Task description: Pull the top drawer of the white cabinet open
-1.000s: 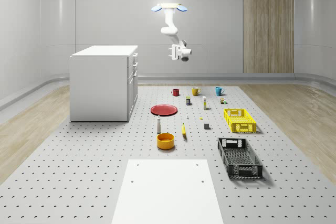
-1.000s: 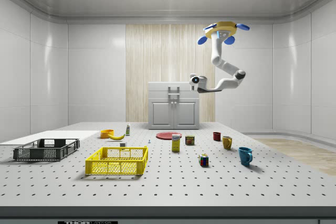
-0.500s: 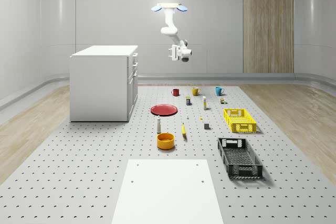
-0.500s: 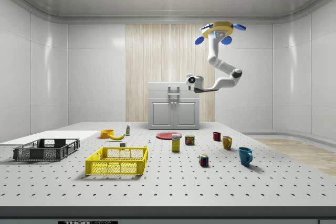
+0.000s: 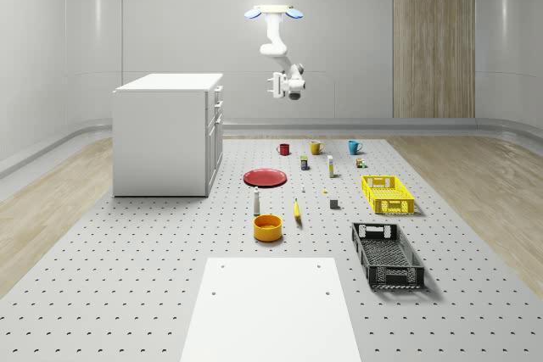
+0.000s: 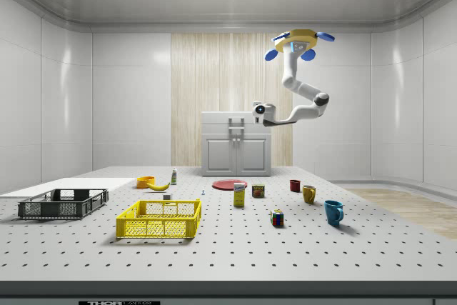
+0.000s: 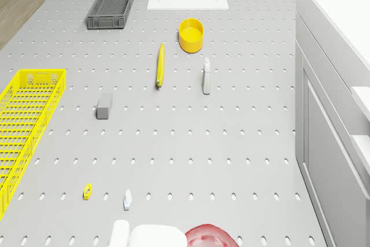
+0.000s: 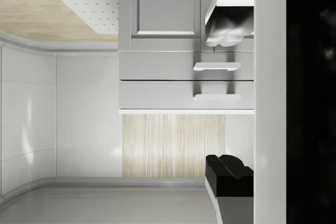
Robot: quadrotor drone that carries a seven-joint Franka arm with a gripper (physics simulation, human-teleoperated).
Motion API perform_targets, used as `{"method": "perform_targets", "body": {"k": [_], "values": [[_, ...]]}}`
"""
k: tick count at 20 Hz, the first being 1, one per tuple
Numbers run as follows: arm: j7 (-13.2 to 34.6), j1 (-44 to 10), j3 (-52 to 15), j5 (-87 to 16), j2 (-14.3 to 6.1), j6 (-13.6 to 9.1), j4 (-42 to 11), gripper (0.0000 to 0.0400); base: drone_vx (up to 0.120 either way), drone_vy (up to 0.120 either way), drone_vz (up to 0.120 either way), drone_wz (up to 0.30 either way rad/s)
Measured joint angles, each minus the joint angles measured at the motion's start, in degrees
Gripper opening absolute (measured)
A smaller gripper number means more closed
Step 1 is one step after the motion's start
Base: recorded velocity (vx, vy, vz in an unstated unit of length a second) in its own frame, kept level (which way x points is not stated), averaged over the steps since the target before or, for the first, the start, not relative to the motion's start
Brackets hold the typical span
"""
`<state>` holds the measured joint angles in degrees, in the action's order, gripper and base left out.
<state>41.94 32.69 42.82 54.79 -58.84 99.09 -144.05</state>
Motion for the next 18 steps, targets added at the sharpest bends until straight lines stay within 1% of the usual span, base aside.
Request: {"method": "perform_targets", "body": {"k": [9,18], "values": [[-0.72,2.43,-5.33,4.53,-0.50,6.75,-3.30,0.0305,0.000,0.000,0.000,0.000],[-2.20,5.18,-10.34,9.79,0.49,12.64,-5.14,0.0305,0.000,0.000,0.000,0.000]]}}
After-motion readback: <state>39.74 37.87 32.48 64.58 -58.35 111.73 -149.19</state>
